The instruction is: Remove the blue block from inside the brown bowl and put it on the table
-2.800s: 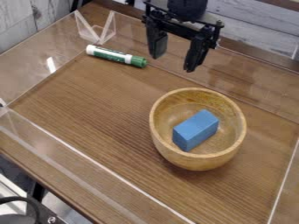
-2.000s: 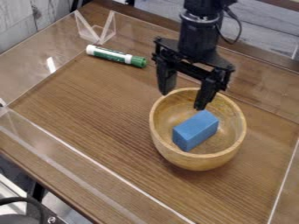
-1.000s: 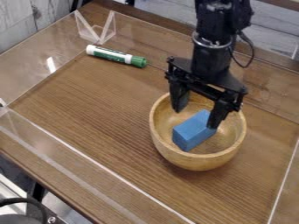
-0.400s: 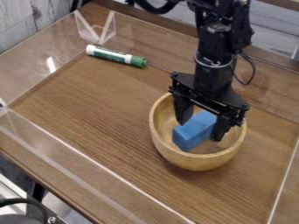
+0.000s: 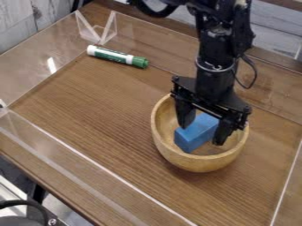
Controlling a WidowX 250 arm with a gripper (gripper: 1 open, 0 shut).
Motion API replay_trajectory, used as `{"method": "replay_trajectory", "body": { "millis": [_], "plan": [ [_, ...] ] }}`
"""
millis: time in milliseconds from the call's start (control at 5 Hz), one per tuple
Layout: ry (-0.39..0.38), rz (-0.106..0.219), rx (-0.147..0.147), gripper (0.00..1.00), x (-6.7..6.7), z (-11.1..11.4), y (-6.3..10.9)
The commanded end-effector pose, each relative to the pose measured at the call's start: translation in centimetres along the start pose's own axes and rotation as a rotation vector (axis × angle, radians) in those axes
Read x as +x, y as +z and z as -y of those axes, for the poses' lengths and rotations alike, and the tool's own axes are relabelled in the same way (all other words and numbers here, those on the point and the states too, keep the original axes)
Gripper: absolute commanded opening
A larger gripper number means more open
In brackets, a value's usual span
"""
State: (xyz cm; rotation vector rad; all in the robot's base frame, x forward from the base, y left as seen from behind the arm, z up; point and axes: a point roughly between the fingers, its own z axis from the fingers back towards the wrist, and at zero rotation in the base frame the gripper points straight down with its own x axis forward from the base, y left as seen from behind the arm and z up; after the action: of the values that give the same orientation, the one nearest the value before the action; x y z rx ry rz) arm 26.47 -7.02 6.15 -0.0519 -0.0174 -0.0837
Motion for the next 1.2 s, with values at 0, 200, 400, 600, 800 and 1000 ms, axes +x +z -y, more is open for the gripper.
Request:
{"method": "replay_trajectory", "body": {
  "millis": [0, 200, 400, 600, 800, 1000],
  "plan": [
    [0.001, 0.080, -0.012, 1.00, 0.66, 0.19, 2.01],
    [0.006, 0.093, -0.017, 1.00, 0.62, 0.18, 2.28],
    [0.010, 0.104, -0.020, 1.00, 0.61, 0.17, 2.52],
    [0.010, 0.110, -0.024, 1.00, 0.57, 0.25, 2.43],
    [0.012, 0.117, -0.028, 1.00, 0.56, 0.28, 2.46],
    [0.013, 0.123, -0.030, 1.00, 0.56, 0.31, 2.51]
  ]
}}
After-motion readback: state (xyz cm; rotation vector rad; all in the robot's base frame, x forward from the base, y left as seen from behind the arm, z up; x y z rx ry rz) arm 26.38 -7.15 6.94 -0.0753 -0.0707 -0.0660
